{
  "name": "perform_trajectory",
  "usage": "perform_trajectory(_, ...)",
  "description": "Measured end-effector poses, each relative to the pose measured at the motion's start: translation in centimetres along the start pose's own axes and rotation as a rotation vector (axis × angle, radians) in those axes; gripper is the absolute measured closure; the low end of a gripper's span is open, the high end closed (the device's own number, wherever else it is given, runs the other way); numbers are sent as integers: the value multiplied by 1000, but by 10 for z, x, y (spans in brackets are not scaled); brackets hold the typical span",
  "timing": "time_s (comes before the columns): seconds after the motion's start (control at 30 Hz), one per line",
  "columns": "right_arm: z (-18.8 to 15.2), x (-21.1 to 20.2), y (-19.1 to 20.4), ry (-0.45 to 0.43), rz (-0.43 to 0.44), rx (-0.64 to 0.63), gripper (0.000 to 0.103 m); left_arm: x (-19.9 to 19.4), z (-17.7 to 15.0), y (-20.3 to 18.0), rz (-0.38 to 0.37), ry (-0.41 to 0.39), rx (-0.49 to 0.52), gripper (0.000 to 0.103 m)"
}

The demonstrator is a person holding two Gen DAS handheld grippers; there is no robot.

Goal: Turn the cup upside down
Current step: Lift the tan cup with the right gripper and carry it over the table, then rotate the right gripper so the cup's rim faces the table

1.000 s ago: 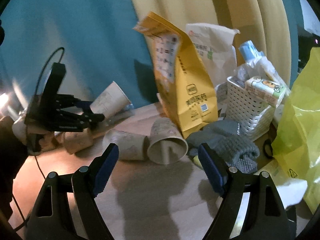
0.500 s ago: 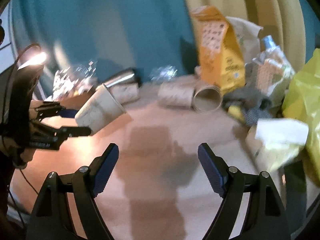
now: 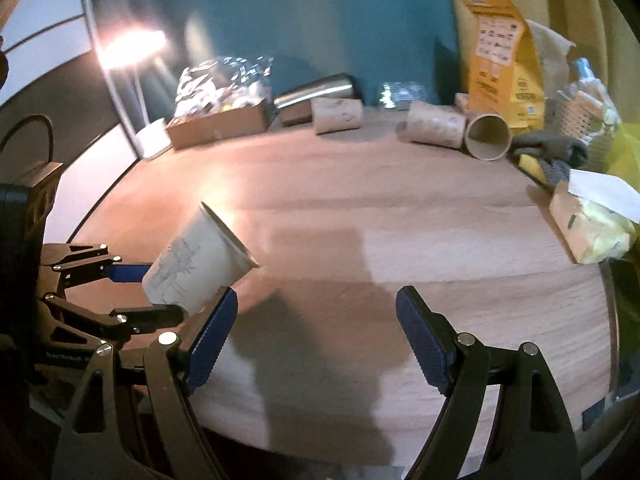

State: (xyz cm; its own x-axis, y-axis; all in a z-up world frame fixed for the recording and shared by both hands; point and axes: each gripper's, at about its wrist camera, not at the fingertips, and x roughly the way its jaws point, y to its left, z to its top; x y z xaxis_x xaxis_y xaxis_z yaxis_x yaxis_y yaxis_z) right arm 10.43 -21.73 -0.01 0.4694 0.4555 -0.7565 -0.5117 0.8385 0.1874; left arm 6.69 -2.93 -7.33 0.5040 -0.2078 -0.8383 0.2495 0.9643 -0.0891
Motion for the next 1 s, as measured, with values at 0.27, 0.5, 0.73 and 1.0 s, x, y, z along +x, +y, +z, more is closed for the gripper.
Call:
perform_trajectory(0.27,-12,5,19,42,4,-90,19,3,-16,-3,-5,0,26,46)
perform_trajectory(0.5,-8,11,31,81,-6,-233,19,-2,-21,0,1,-28,14,25)
perform_trajectory(0.73,4,20,63,112,-14,-566,19,-24,-36,17,-4,-84,-92,22)
perform_trajectory(1.0,-6,35,125,179,47,-1171,19,-47,-80,46,-11,-139,-254,22)
